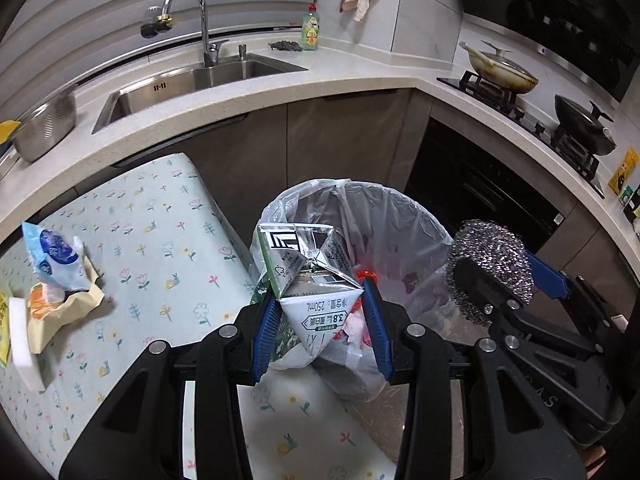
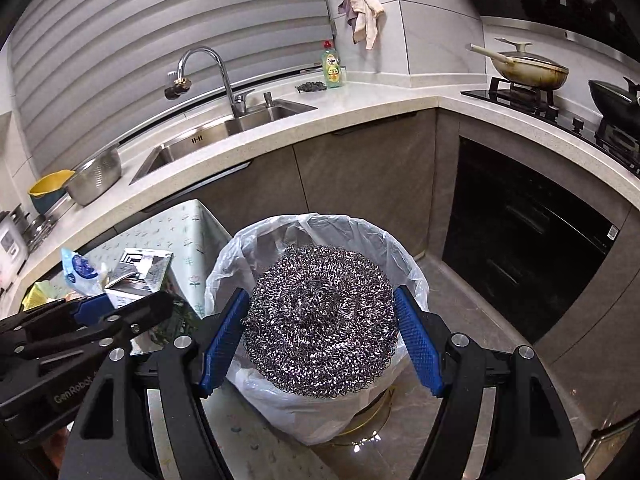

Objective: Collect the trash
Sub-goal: 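Carry the milk carton and scouring pad over the bin and release both, then move both open tools back over the table, then grasp the white sponge with the left tool while the right tool grasps the blue wipe pack, then carry the sponge and wipe pack over the bin and release both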

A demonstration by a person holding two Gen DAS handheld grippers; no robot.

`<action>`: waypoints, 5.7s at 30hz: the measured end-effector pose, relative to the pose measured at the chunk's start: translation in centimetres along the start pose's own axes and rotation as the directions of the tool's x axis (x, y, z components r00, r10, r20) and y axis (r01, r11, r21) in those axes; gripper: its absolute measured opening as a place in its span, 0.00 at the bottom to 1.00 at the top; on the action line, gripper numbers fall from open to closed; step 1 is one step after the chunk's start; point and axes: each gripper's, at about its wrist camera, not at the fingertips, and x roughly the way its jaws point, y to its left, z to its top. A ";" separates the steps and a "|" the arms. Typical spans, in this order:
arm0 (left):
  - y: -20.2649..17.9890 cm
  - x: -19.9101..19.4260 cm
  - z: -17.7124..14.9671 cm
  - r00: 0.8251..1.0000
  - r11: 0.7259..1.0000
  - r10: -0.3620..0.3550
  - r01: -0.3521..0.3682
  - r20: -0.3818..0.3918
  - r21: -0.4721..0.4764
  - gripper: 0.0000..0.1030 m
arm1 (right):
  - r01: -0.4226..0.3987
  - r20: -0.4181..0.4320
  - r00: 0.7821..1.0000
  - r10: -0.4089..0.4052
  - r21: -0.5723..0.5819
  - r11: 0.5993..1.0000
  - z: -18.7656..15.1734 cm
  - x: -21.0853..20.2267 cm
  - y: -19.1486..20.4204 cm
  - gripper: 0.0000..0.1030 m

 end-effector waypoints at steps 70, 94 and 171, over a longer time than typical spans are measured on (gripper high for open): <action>24.7 -9.8 -8.2 0.924 0.860 0.382 -0.355 0.001 -0.367 0.91 | -0.189 -0.034 0.982 0.186 -0.209 0.960 -1.2 -0.2 19.9 0.80; 31.6 -4.2 -12.1 0.935 0.864 0.334 -0.354 -0.119 -0.359 0.90 | -0.304 -0.158 0.951 0.265 -0.341 0.889 -2.5 8.3 34.5 0.80; 1.4 1.7 1.7 1.000 1.000 0.003 -0.003 0.022 -0.014 0.83 | -0.033 0.012 0.999 0.032 0.035 0.999 1.9 2.2 0.1 0.43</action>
